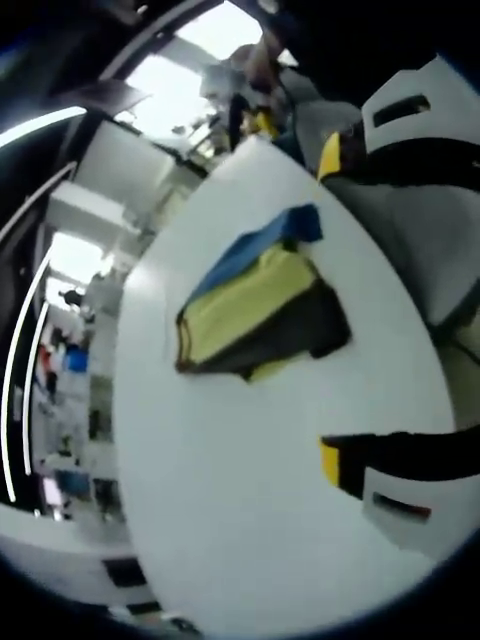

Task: Fold the garment on the visible template until the final outline fits inside the template.

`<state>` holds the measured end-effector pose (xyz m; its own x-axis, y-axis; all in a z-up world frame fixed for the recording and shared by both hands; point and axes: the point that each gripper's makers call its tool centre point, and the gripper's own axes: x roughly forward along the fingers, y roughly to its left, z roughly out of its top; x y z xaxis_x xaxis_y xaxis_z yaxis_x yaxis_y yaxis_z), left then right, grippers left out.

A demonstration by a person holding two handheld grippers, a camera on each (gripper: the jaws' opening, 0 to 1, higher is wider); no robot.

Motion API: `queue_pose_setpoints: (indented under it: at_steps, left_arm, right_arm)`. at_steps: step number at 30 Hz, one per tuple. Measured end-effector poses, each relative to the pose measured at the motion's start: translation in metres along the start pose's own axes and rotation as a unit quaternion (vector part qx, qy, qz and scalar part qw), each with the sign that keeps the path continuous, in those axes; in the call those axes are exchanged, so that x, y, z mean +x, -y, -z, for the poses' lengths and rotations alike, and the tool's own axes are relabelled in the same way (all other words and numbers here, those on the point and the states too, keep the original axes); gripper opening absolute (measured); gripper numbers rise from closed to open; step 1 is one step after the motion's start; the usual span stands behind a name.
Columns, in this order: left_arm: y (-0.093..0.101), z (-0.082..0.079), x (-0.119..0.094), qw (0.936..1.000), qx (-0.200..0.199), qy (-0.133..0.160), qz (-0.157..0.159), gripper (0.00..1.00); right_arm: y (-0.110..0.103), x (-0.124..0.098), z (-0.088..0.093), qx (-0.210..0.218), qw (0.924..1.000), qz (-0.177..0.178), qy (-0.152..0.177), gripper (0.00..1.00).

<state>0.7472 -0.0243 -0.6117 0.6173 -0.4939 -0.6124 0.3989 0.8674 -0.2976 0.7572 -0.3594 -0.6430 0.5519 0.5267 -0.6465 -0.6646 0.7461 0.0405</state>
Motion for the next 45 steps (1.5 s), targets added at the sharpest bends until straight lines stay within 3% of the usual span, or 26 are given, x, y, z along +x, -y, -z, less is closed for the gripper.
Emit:
queue_pose_setpoints:
  at_steps: [7,27,45]
  left_arm:
    - [0.000,0.004,0.000,1.0000,-0.003,-0.004,0.003,0.99]
    - [-0.014,0.018,0.000,0.9997,-0.018,-0.017,0.000,0.99]
    - [-0.025,0.031,-0.002,0.9990,-0.036,-0.026,-0.002,0.99]
  right_arm:
    - [-0.028,0.024,0.001,-0.004,0.9993,-0.038,-0.003,0.65]
    - [-0.086,0.092,0.016,-0.032,0.9889,-0.134,-0.055,0.44]
    - [-0.105,0.138,0.026,-0.063,0.9805,-0.165,-0.087,0.31]
